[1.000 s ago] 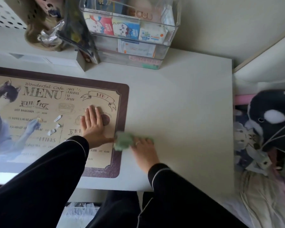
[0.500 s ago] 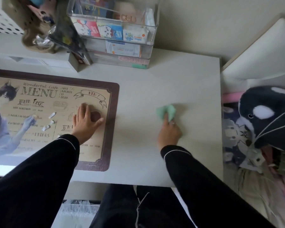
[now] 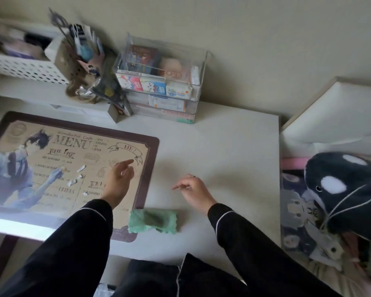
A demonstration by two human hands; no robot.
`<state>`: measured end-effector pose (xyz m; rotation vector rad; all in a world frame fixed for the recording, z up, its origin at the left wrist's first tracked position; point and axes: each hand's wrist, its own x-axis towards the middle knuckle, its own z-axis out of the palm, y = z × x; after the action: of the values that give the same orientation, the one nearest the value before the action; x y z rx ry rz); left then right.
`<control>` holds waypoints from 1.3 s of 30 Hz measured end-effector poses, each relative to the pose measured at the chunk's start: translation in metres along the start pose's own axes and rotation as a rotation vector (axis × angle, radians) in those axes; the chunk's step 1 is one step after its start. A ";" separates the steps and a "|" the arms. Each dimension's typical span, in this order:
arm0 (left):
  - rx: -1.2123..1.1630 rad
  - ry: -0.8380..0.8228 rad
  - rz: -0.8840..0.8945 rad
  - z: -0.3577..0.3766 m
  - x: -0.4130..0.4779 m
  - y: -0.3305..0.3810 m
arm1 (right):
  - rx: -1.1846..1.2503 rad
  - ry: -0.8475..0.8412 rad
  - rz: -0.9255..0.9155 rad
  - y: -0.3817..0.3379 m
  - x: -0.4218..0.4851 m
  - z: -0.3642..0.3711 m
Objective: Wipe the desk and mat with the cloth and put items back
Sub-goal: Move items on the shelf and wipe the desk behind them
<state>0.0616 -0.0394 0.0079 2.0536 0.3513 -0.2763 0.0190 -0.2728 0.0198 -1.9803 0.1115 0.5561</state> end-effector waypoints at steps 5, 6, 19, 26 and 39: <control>-0.102 -0.016 -0.018 0.000 0.047 0.042 | 0.065 0.189 0.017 -0.028 0.055 -0.062; -0.113 -0.025 -0.005 -0.001 0.060 0.052 | 0.093 0.214 0.026 -0.031 0.065 -0.069; -0.476 -0.071 -0.364 0.008 0.198 0.109 | 0.349 0.447 0.371 -0.059 0.200 -0.118; -0.564 0.004 -0.469 0.022 0.213 0.104 | 0.976 0.379 0.500 -0.077 0.234 -0.118; -0.529 0.040 -0.443 0.044 0.198 0.120 | 0.802 0.486 0.464 -0.056 0.244 -0.122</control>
<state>0.2871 -0.1069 0.0169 1.4481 0.8141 -0.3648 0.2940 -0.3139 0.0056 -1.2483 0.9601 0.2351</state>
